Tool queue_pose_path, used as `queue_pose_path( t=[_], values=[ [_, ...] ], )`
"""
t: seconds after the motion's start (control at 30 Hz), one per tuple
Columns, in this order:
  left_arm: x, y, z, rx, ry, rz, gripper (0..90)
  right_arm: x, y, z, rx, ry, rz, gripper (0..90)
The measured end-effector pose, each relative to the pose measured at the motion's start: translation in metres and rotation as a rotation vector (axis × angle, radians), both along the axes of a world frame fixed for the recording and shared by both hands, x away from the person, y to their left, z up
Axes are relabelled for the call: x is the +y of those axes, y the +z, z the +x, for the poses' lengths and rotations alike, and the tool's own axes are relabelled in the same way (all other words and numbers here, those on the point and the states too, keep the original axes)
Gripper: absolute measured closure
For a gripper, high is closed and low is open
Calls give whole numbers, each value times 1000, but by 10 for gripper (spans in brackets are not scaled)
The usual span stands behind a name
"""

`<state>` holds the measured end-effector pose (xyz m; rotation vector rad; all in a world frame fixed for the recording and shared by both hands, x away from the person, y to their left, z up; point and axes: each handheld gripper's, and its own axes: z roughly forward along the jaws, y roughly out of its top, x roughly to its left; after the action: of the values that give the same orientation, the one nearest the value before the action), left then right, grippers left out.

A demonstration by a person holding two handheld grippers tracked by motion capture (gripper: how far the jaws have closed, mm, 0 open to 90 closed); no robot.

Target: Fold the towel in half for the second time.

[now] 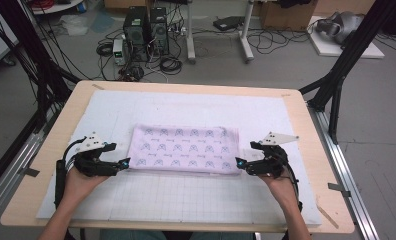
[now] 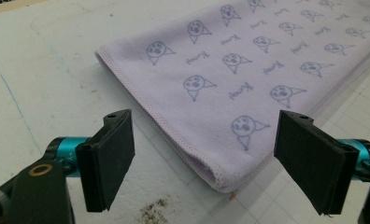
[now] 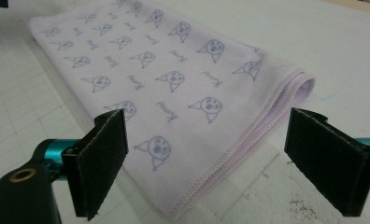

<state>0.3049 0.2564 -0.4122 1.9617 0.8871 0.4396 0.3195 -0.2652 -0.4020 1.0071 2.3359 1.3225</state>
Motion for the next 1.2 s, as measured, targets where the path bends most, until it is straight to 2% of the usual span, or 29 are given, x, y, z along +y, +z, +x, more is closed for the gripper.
queue_pose_path(
  t=[0.2, 0.47, 0.77, 1.2],
  values=[
    [5, -3, -7, 0, 3, 0, 206, -6, 1, -10, -21, 7, 8, 124],
    [11, -6, -17, -2, 2, 5, 204, -17, -2, -24, -25, -12, 22, 124],
    [10, -7, -29, -11, -9, 6, 202, -26, -6, -37, -37, -32, 25, 124],
    [15, -9, -46, -13, -1, 0, 202, -33, -15, -52, -25, -45, 24, 124]
  ],
)
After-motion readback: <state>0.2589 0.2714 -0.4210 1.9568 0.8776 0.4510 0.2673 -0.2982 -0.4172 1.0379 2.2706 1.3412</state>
